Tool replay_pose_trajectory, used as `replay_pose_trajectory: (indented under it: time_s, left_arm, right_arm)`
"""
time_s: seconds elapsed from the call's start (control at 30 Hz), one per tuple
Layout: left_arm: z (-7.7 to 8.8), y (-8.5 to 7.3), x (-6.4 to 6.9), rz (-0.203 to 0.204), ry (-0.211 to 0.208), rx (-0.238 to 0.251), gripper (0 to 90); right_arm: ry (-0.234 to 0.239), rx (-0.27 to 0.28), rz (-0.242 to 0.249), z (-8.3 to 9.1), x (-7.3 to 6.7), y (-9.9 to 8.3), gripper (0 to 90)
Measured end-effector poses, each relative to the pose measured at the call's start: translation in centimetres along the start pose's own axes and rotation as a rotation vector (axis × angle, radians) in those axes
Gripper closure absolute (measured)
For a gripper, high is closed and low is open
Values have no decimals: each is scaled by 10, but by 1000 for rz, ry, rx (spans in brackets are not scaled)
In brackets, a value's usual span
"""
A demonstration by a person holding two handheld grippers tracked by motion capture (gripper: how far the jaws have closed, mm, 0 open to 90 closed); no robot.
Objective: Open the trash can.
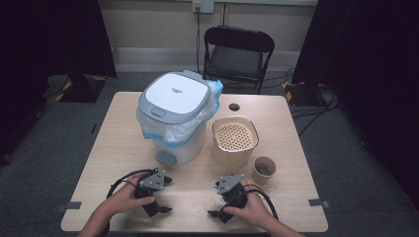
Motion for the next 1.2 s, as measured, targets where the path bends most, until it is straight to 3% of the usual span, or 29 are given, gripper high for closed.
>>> replay_pose_trajectory:
  time_s: [0.2,0.4,0.47,0.5,0.53,0.6,0.73,0.93,1.2]
  left_arm:
    - [0,0,-1,-3,4,-4,0]
    - [1,1,0,52,21,5,11]
    - [6,2,-2,88,31,11,78]
    - [13,4,-3,112,32,7,215]
    - [13,4,-3,112,32,7,199]
    - [20,6,-2,150,52,18,157]
    - [32,12,-2,209,89,6,163]
    - [44,26,-5,245,131,43,163]
    - [53,36,-5,304,157,82,161]
  right_arm:
    - [1,0,0,0,0,0,0]
    - [1,0,2,0,0,0,0]
    - [1,0,2,0,0,0,0]
    - [1,0,3,0,0,0,0]
    - [1,0,3,0,0,0,0]
    - [1,-1,3,0,0,0,0]
    - [0,-2,0,0,0,0,0]
    - [-1,-2,1,0,0,0,0]
    - [-2,-2,1,0,0,0,0]
Point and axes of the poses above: each handheld gripper's, and its own axes: z roughly backward along the jaws, y roughly out of its top, x roughly to its right, the point moved 2 cm from there along -z, roughly forward along the jaws, and after that the axes turned 12 degrees about x, right-handed, at the moved point
